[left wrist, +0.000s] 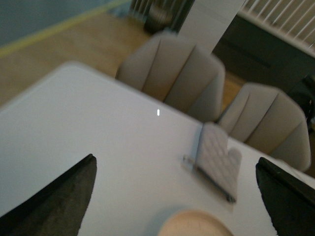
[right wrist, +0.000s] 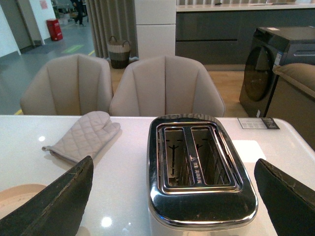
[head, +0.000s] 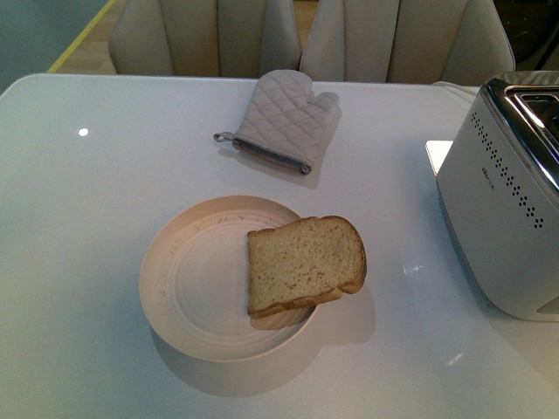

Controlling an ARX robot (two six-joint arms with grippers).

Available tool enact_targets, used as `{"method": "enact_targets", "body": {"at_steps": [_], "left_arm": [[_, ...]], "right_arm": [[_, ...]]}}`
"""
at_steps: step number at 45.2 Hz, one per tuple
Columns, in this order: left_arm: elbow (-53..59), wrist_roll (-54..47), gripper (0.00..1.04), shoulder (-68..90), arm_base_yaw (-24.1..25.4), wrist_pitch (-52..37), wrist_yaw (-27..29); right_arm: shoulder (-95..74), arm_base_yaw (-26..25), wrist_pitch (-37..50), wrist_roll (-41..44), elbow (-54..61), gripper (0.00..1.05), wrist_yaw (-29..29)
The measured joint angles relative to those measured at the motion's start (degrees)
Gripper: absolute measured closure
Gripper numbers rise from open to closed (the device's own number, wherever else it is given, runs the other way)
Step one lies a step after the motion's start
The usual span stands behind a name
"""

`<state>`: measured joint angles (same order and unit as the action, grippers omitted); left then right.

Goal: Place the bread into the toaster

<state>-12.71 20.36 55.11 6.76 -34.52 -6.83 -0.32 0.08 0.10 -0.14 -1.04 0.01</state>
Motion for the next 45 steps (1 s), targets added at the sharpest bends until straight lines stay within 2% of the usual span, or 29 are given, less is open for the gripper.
{"method": "enact_targets", "body": {"at_steps": [5,8,10,13,19,21,45], "left_arm": [[3.2,-9.5,0.28,-2.0,-0.5,-8.8,1.0],[4.9,-14.0,0.39,-3.6,-1.2,-8.7,1.4],[6.2,-16.5,0.5,-5.5,-1.8,-7.7,1.9],[7.4,-18.1,0.64,-8.7,-4.9,-5.9,6.4],[9.2,-19.3,0.94,-14.6,-6.6,-1.9,6.9],[10.3,-19.3,1.02,-15.1,-6.6,-3.3,6.9],[12.0,-19.7,1.02,-34.0,-6.6,13.5,6.8]], "right_arm": [[0.0,0.0,0.0,0.0,0.0,0.09,0.0],[0.0,0.0,0.0,0.0,0.0,0.09,0.0],[0.0,0.0,0.0,0.0,0.0,0.09,0.0],[0.0,0.0,0.0,0.0,0.0,0.09,-0.1],[0.0,0.0,0.0,0.0,0.0,0.09,0.0],[0.0,0.0,0.0,0.0,0.0,0.09,0.0],[0.0,0.0,0.0,0.0,0.0,0.09,0.0]]}}
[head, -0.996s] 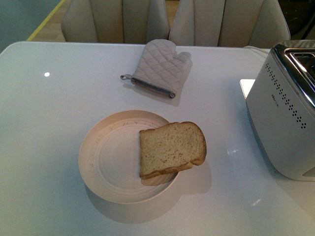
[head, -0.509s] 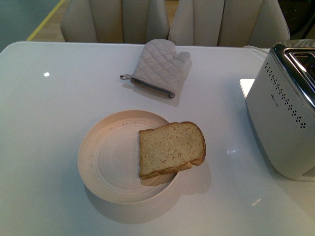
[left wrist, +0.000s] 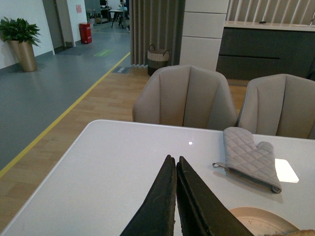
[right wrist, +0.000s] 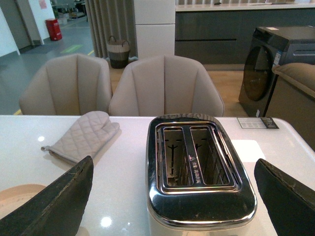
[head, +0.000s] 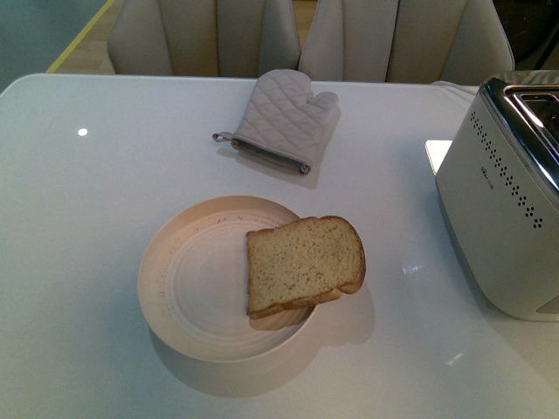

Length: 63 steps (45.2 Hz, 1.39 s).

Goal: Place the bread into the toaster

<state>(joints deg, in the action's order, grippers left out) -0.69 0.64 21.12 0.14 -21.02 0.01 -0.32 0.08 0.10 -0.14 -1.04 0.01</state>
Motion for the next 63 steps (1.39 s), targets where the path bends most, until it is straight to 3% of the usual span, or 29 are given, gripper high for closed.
{"method": "enact_targets", "body": {"at_steps": [24,28,38,40,44,46,50,54,60,63], "left_arm": [[0.0,0.0,1.02,-11.3,0.0,11.1,0.0],[0.0,0.0,1.02,-18.6,0.0,20.1,0.0],[0.0,0.0,1.01,-20.7,0.0,20.9,0.0],[0.0,0.0,0.92,-20.8,0.0,20.9,0.0],[0.0,0.0,0.77,-20.8,0.0,20.9,0.1],[0.0,0.0,0.72,-20.8,0.0,20.9,0.0],[0.0,0.0,0.56,-20.8,0.0,21.0,0.0],[0.0,0.0,0.37,-20.8,0.0,21.0,0.0],[0.0,0.0,0.09,-20.8,0.0,21.0,0.0],[0.0,-0.1,0.07,-20.8,0.0,21.0,0.0]], "right_arm": [[0.0,0.0,0.0,0.0,0.0,0.09,0.0],[0.0,0.0,0.0,0.0,0.0,0.09,0.0],[0.0,0.0,0.0,0.0,0.0,0.09,0.0],[-0.2,0.1,-0.4,0.0,-0.1,0.09,-0.8],[-6.6,4.8,-12.3,-1.2,-4.5,0.09,-12.8],[-9.5,6.8,-15.2,-1.6,-5.6,0.09,-16.0],[-15.7,13.5,-14.2,-2.1,-6.4,0.09,-21.4],[-24.7,19.4,-6.4,-2.4,-8.7,0.09,-23.4],[-43.3,22.5,4.5,-6.6,-14.7,0.09,-20.9],[-53.1,23.6,9.2,-9.2,-17.3,0.09,-17.8]]}}
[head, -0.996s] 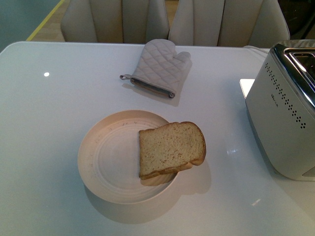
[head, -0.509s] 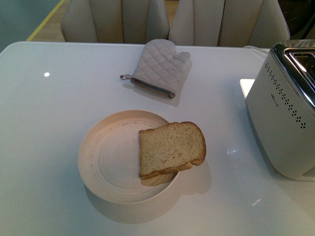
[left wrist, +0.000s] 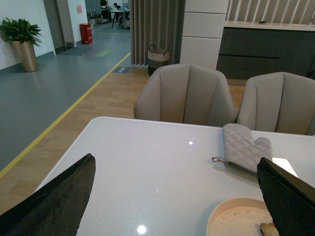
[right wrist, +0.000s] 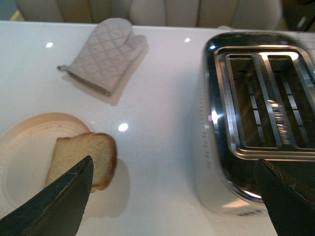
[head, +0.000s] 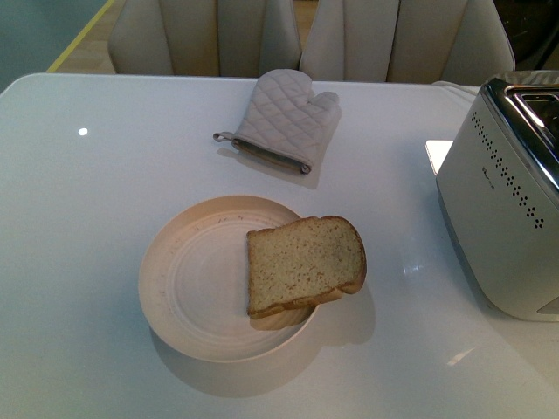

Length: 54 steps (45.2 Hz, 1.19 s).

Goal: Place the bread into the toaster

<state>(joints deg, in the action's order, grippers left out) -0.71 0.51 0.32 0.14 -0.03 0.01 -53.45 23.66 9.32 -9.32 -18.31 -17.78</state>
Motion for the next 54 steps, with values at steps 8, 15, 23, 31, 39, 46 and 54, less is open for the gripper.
{"method": "enact_targets", "body": {"at_steps": [8,15,23,31,39,46,54], "left_arm": [[0.0,0.0,0.07,0.0,0.0,0.0,0.0],[0.0,0.0,0.07,0.0,0.0,0.0,0.0],[0.0,0.0,0.07,0.0,0.0,0.0,0.0],[0.0,0.0,0.07,0.0,0.0,0.0,0.0],[0.0,0.0,0.07,0.0,0.0,0.0,0.0],[0.0,0.0,0.07,0.0,0.0,0.0,0.0],[0.0,0.0,0.07,0.0,0.0,0.0,0.0]], "right_arm": [[-20.4,0.8,10.8,-2.7,-6.6,0.09,2.3],[-35.5,0.3,14.6,-8.0,-13.6,0.09,6.8],[-49.0,-0.2,17.1,-15.4,-20.4,0.09,13.8],[-57.5,-0.2,17.7,-21.9,-24.7,0.09,16.0],[-64.2,-0.2,18.4,-28.2,-26.7,0.09,18.9],[-67.7,-0.2,19.0,-31.5,-27.3,0.09,20.7],[-71.3,-0.2,19.7,-34.4,-29.2,0.09,23.5]]}}
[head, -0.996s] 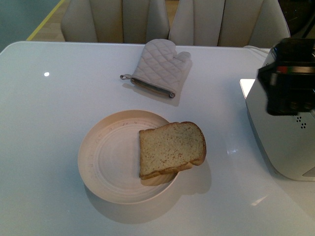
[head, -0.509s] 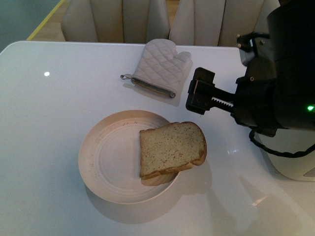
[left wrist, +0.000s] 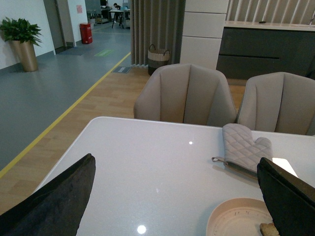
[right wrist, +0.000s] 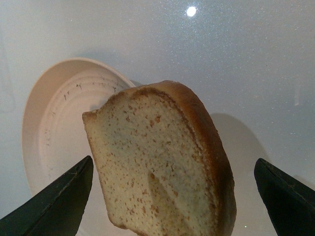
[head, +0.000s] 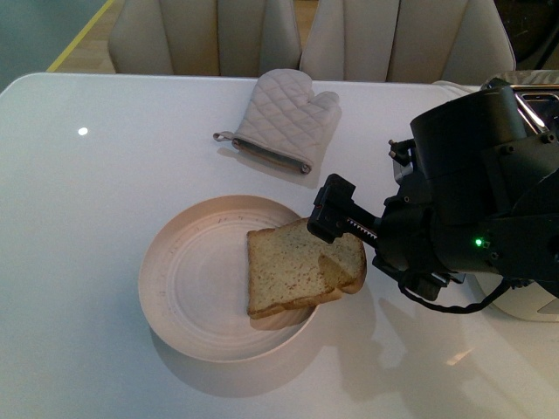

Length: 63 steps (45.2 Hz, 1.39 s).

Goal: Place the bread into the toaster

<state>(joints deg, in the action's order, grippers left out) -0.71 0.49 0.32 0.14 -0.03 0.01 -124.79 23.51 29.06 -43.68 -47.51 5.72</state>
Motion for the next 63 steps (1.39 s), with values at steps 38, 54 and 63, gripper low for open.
{"method": "enact_targets", "body": {"at_steps": [38,54,63], "left_arm": [[0.0,0.0,0.07,0.0,0.0,0.0,0.0],[0.0,0.0,0.07,0.0,0.0,0.0,0.0],[0.0,0.0,0.07,0.0,0.0,0.0,0.0]], "right_arm": [[5.9,-2.7,3.0,-5.1,-1.6,1.02,4.6],[26.6,-5.6,-8.7,6.5,-3.4,1.02,-3.6],[37.8,-8.7,-18.3,18.9,-8.8,1.02,-9.8]]}}
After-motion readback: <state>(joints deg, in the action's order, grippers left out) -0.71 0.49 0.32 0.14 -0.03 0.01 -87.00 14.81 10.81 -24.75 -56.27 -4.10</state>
